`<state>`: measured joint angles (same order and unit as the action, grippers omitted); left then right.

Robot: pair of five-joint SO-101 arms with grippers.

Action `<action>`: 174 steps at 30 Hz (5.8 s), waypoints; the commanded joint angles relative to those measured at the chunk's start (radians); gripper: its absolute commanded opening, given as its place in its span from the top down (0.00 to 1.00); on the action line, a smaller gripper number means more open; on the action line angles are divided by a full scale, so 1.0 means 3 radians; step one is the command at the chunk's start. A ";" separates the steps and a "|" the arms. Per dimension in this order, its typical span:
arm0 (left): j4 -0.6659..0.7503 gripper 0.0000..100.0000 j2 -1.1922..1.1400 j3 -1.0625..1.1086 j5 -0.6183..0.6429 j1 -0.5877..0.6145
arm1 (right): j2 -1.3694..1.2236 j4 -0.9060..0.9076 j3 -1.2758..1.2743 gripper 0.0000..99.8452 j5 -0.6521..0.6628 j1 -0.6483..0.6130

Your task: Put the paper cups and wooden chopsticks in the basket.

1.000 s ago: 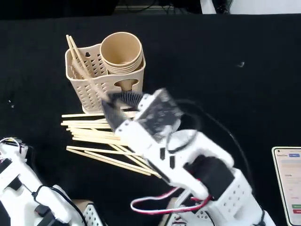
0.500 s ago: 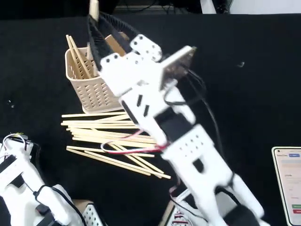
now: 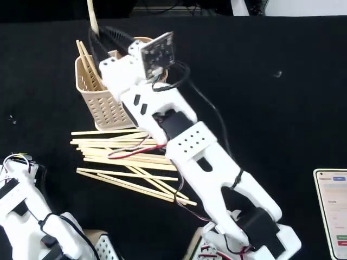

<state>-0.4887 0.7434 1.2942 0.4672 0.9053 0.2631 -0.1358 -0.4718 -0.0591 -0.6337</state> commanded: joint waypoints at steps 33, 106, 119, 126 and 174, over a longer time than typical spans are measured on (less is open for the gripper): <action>0.0061 0.79 0.0010 -0.0125 0.0005 -0.0043 | 0.1670 0.2726 -0.2601 0.82 0.0803 -0.0951; 0.0056 0.79 0.0031 -0.0110 0.0005 -0.0038 | 0.1987 -0.0465 -0.0887 0.99 0.0256 -0.0419; 0.0046 0.79 0.0031 -0.0110 0.0005 -0.0038 | 0.0074 -0.0823 -0.0212 0.99 0.0235 -0.0046; 0.0041 0.79 0.0036 -0.0110 0.0005 -0.0038 | -0.0125 -0.0762 -0.0207 0.92 0.0240 -0.0107; 0.0051 0.79 0.0031 -0.0110 0.0005 -0.0043 | 0.0125 0.2798 -0.1731 0.98 0.1647 -0.0685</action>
<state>-0.4887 0.7434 1.2942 0.4672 0.9037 0.3061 0.7127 -1.0365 0.4242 -0.8239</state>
